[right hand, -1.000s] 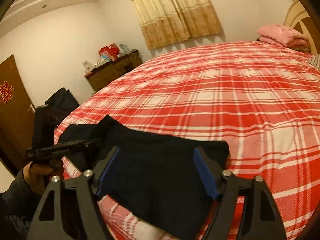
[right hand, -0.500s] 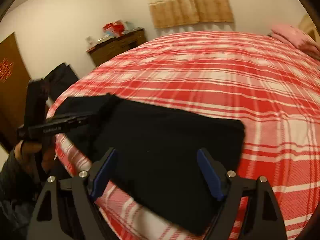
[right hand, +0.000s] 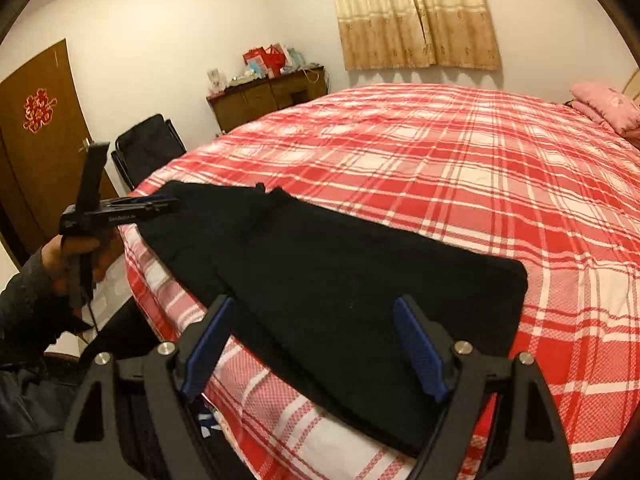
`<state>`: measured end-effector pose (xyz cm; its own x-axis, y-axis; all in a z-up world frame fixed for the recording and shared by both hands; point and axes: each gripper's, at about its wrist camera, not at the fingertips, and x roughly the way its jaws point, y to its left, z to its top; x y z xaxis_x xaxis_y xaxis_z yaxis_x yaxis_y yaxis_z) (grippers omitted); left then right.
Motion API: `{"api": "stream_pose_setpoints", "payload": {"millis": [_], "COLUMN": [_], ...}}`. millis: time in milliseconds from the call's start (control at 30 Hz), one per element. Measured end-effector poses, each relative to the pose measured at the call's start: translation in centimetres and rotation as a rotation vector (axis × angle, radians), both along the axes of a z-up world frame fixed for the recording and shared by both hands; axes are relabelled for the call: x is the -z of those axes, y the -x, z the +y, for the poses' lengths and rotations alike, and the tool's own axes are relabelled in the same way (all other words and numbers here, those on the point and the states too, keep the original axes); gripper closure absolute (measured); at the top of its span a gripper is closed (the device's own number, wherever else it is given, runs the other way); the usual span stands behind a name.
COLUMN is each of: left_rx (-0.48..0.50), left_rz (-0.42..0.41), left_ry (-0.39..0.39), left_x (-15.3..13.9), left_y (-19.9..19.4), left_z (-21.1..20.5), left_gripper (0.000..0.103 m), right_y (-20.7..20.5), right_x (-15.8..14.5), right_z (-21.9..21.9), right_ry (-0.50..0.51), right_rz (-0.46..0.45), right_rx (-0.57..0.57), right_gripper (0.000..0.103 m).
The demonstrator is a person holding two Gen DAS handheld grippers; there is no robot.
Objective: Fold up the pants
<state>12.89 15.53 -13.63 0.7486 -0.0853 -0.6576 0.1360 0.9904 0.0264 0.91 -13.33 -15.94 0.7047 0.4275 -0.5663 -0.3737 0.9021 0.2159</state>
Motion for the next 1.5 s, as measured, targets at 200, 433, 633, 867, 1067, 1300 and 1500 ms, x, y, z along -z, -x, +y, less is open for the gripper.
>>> {"api": "stream_pose_setpoints", "payload": {"millis": [200,433,633,867,1067,1300,1500], "left_rx": [-0.161,-0.107,-0.076,-0.012,-0.034,0.084,0.21], "left_rz": [-0.003,0.062,0.079,0.095,0.064,-0.004,0.015], "left_ry": [-0.015,0.116,0.125,0.097,0.192,0.369,0.477], "left_x": [0.8,3.5,3.8,2.3,0.0,-5.7,-9.6], "left_y": [-2.7,-4.4,-5.3,-3.4,-1.9,1.1,2.9], "left_z": [7.1,7.6,7.2,5.6,6.1,2.5,-4.3], "left_gripper": [0.037,0.037,0.038,0.087,0.089,0.09,0.091], "right_y": [-0.2,0.2,0.2,0.5,0.6,0.5,0.7], "right_x": [0.6,0.9,1.1,0.9,0.5,0.1,-0.9], "right_z": [0.7,0.9,1.0,1.0,0.6,-0.3,-2.0], "right_ry": [0.031,0.04,0.037,0.038,0.025,0.008,-0.02], "right_rz": [0.017,0.024,0.034,0.017,0.005,-0.011,-0.045], "right_rx": [0.004,0.005,0.011,0.017,0.03,0.077,0.13], "right_gripper": [0.019,0.019,0.019,0.019,0.019,0.019,0.019]}}
